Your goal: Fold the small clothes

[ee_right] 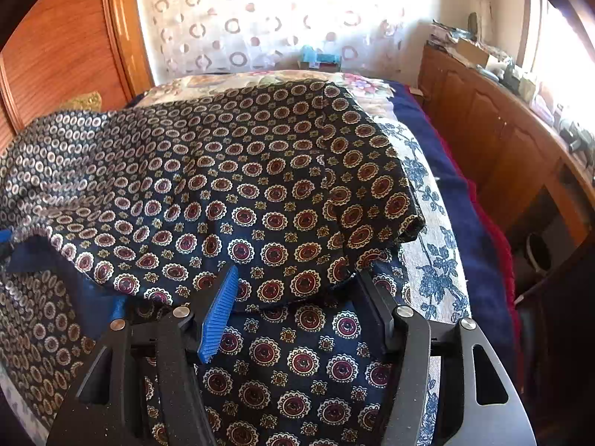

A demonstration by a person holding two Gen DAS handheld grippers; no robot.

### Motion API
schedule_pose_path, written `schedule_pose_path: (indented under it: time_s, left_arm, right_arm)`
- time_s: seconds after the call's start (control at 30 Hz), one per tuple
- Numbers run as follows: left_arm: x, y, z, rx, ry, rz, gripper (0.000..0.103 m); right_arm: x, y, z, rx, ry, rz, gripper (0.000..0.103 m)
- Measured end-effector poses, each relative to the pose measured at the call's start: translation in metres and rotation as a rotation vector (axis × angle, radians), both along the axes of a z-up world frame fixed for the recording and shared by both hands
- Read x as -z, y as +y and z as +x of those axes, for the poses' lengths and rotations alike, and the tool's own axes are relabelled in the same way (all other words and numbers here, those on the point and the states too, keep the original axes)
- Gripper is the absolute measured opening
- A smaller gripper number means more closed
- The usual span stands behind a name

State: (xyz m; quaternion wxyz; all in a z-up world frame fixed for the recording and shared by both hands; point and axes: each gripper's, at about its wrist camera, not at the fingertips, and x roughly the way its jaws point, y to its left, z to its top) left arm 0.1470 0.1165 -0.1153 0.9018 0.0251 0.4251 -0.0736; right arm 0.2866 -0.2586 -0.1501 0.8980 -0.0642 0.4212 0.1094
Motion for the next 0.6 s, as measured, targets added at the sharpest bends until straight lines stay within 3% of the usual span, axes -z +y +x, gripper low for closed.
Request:
schedule_pose_path:
  time_s: [0.17, 0.23, 0.6]
  left_arm:
    - [0.001, -0.002, 0.001, 0.001, 0.0, 0.001, 0.05]
    - [0.001, -0.002, 0.002, 0.001, 0.0, 0.003, 0.05]
    - [-0.002, 0.007, -0.009, -0.028, -0.014, -0.025, 0.05]
  right_arm:
    - [0.001, 0.001, 0.0, -0.008, 0.002, -0.006, 0.071]
    - [0.002, 0.002, 0.0, -0.005, 0.003, -0.015, 0.08]
    - [0.005, 0.003, 0.001, 0.013, 0.016, -0.018, 0.092]
